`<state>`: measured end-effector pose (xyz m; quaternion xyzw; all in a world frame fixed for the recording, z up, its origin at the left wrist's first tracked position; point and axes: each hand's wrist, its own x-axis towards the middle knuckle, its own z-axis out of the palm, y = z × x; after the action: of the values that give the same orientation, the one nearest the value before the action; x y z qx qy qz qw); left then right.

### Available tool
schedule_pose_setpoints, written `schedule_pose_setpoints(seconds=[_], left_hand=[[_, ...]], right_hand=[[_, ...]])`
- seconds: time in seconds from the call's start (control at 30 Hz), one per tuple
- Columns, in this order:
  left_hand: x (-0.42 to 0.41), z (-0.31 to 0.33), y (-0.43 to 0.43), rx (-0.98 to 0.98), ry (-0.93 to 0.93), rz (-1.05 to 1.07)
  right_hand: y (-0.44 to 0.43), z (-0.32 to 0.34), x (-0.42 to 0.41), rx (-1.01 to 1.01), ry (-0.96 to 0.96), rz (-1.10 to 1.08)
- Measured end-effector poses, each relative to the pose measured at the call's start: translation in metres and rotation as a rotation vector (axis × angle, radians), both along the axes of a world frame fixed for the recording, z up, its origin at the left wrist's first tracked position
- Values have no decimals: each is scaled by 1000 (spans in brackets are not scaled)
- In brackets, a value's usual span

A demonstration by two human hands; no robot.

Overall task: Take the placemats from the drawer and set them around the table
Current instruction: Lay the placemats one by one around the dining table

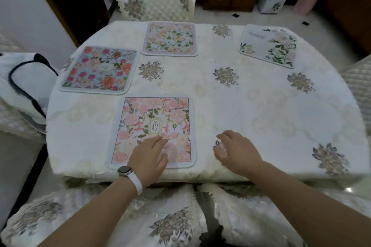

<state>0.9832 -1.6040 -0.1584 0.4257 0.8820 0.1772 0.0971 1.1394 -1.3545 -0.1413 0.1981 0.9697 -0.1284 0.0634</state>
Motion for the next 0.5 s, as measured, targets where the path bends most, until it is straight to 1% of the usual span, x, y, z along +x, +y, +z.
schedule_pose_setpoints(seconds=[0.13,0.27,0.5], left_hand=[[14,18,31,54,51,-34],[37,36,66,68,118,-71],[107,65,154,-12,177,-121]], right_hand=[[27,25,15,9,56,-14],[56,39,42,22,96,-39],[125,47,107,-11,62,61]])
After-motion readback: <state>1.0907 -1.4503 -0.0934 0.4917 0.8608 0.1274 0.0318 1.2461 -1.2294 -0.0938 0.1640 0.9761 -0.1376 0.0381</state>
